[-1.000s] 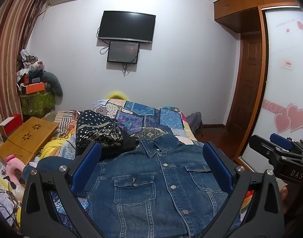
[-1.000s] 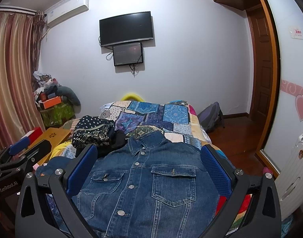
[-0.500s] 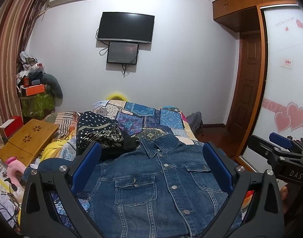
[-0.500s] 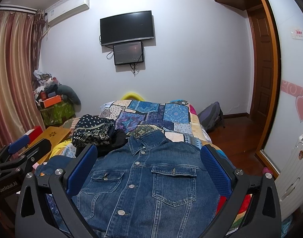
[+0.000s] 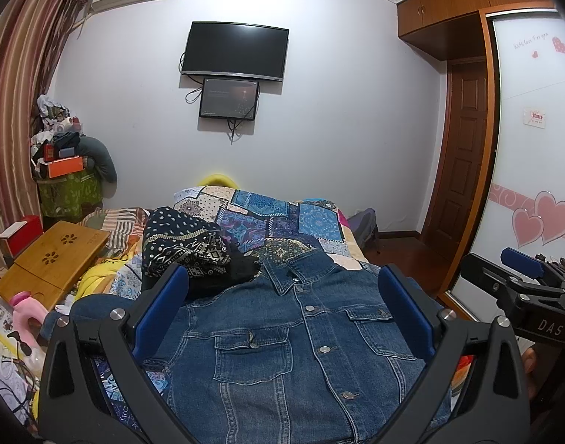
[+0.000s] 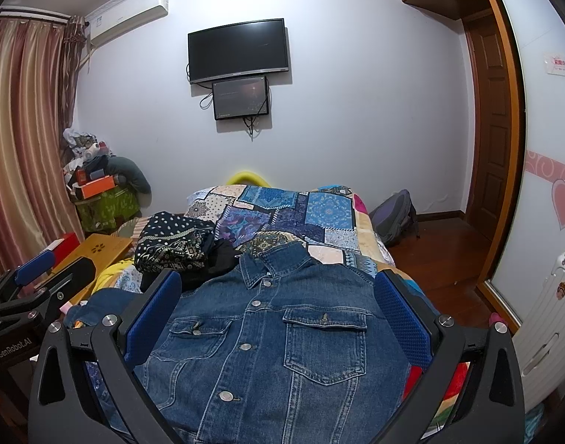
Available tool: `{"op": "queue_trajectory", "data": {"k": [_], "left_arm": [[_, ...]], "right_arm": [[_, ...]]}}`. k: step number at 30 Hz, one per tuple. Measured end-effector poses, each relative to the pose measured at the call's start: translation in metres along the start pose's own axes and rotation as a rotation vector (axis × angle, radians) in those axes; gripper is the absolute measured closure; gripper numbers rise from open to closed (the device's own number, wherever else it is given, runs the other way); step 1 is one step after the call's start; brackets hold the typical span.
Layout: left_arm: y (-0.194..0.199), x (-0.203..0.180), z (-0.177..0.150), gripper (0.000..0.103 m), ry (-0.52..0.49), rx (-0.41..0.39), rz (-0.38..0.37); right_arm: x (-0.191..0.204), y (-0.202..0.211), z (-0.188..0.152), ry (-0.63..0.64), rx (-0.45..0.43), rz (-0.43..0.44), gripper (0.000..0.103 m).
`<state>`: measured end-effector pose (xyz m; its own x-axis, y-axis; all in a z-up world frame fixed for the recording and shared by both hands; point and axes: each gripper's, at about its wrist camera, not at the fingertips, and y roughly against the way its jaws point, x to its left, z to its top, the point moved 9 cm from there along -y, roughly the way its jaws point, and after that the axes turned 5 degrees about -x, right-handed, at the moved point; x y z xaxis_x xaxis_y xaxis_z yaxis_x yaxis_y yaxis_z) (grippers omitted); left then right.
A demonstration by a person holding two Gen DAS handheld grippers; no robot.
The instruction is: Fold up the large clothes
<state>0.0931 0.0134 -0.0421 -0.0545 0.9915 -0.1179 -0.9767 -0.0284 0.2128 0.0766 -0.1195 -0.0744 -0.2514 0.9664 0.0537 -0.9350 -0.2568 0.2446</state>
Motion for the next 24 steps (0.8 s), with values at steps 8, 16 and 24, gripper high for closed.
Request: {"op": "queue_trajectory", "data": {"k": [8, 16, 24], "left_arm": [[-0.002, 0.001, -0.001, 0.0, 0.004, 0.006, 0.002], [-0.007, 0.008, -0.003, 0.0, 0.017, 0.019, 0.012], [-0.016, 0.019, -0.008, 0.0, 0.029, 0.034, 0.038]], "right_arm": [[0.0, -0.002, -0.002, 0.0, 0.011, 0.001, 0.0], [-0.002, -0.006, -0.002, -0.004, 0.025, 0.0, 0.0], [-0.005, -0.016, -0.004, -0.006, 0.053, -0.002, 0.0]]}}
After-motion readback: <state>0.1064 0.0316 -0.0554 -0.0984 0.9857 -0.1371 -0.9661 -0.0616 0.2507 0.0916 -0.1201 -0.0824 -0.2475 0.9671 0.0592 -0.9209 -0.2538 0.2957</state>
